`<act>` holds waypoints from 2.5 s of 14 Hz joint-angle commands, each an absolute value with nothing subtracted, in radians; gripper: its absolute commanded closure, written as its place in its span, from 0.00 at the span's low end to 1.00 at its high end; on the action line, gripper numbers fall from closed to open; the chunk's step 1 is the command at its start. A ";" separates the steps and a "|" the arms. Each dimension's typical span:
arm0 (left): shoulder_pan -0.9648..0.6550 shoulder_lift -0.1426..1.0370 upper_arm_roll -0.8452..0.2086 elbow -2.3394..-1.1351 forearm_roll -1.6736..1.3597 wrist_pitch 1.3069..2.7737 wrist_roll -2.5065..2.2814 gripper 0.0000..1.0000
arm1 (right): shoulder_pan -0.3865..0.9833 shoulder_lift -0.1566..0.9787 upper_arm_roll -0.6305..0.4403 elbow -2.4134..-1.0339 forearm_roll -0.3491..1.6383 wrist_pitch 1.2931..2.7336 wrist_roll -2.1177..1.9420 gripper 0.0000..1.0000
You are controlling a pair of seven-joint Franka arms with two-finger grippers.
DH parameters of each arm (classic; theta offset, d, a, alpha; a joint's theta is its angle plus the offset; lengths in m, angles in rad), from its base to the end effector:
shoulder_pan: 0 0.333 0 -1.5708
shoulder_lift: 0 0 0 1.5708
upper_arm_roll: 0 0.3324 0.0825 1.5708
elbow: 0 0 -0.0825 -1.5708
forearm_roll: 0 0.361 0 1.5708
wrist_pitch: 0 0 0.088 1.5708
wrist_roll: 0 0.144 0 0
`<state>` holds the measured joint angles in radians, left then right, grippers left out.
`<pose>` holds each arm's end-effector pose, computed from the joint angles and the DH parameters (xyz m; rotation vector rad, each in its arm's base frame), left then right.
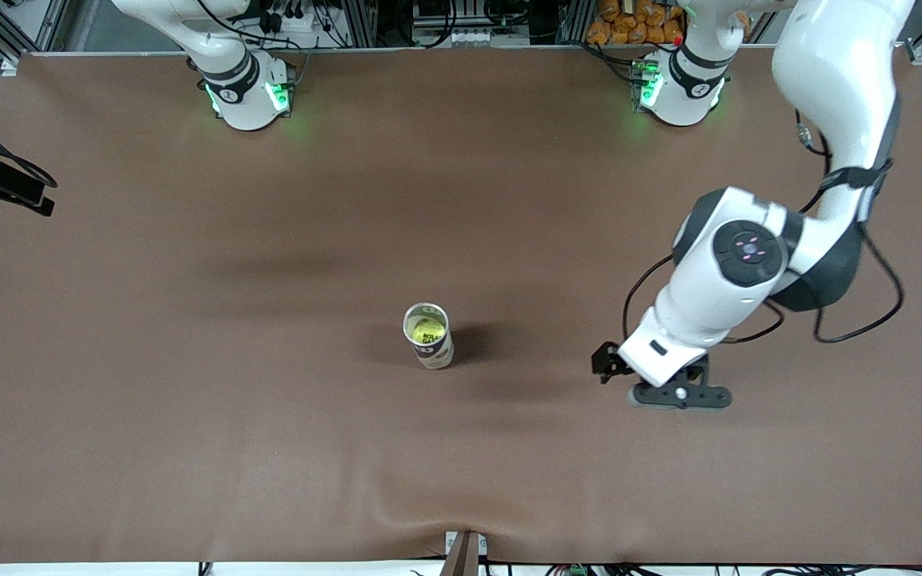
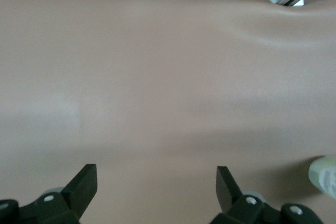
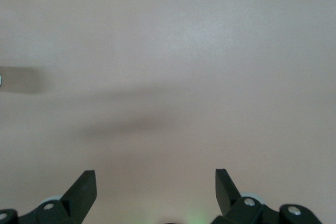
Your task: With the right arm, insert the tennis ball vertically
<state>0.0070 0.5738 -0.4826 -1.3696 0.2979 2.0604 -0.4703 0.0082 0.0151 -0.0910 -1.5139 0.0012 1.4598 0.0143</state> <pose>0.6776 -0.2415 0.4131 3.0706 -0.0491 0.2677 0.5208 -0.0426 0.6119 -3.1338 0.1522 0.1084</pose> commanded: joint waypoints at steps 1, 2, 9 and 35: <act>0.073 0.445 -0.492 -1.393 0.250 1.910 -0.430 0.00 | -0.003 0.008 -0.080 -1.511 0.012 1.462 0.029 0.00; 0.101 0.411 -0.492 -1.391 0.247 1.855 -0.411 0.00 | -0.003 0.008 -0.080 -1.511 0.014 1.463 0.031 0.00; 0.261 0.250 -0.492 -1.390 0.238 1.634 -0.219 0.00 | -0.002 0.008 -0.078 -1.513 0.014 1.483 0.031 0.00; -0.106 -0.250 0.023 -1.750 -0.002 1.519 -0.138 0.00 | -0.008 0.008 -0.081 -1.511 0.014 1.488 0.029 0.00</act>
